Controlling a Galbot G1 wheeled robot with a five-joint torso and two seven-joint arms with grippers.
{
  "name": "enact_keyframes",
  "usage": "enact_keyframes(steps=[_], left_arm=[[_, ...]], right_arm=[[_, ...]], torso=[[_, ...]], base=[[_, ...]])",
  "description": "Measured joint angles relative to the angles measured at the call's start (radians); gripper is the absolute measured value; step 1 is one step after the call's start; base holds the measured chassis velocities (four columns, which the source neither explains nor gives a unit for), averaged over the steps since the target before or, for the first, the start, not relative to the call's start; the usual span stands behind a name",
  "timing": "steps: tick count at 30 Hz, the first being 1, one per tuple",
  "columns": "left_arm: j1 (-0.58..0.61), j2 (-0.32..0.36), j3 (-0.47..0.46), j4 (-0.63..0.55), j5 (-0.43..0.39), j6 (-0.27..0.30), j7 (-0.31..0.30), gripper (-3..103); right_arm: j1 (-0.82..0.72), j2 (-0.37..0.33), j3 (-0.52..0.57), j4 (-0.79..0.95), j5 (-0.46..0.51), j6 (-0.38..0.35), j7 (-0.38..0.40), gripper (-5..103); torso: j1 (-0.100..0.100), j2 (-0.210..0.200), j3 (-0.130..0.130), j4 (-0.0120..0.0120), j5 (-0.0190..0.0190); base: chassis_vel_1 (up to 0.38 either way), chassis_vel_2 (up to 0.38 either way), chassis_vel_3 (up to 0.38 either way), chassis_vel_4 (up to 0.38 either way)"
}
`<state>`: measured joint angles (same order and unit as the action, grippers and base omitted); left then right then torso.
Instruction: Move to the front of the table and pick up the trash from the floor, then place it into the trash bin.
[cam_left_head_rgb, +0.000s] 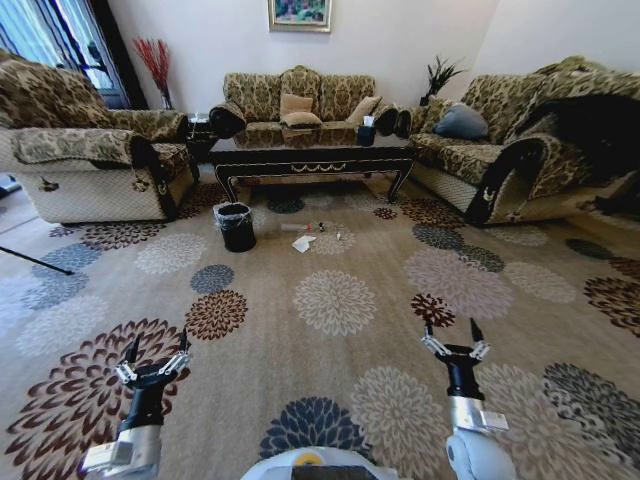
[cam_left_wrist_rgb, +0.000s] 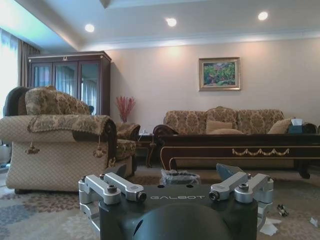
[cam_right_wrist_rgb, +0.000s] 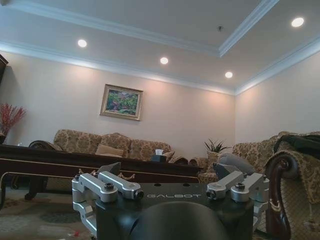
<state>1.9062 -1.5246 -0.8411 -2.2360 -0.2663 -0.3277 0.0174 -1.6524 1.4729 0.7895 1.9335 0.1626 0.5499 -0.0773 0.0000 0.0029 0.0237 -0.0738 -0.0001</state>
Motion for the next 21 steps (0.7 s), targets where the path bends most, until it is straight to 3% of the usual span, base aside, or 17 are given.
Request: enact_keyframes(steps=[8, 13, 21], left_arm=[[0.016, -0.004, -0.012, -0.018, 0.0, -0.008, 0.001, 100], [0.023, -0.008, -0.014, -0.027, 0.004, -0.012, 0.001, 100], [0.024, -0.015, -0.009, -0.039, 0.037, -0.008, 0.001, 100]], right_arm=[[0.009, 0.0, -0.016, -0.011, -0.004, 0.003, -0.021, 100], [0.002, -0.025, -0.02, -0.016, -0.027, 0.013, -0.094, 100], [-0.047, -0.067, -0.021, 0.029, -0.038, -0.091, -0.095, 100]], torso=[[0.0, 0.002, 0.002, 0.0, 0.0001], [0.0, 0.003, 0.003, 0.0001, 0.0001], [0.0, 0.005, 0.004, 0.0, 0.0]], base=[[-0.016, 0.017, 0.009, -0.02], [-0.13, 0.161, 0.13, -0.141], [-0.275, 0.244, 0.25, -0.235]])
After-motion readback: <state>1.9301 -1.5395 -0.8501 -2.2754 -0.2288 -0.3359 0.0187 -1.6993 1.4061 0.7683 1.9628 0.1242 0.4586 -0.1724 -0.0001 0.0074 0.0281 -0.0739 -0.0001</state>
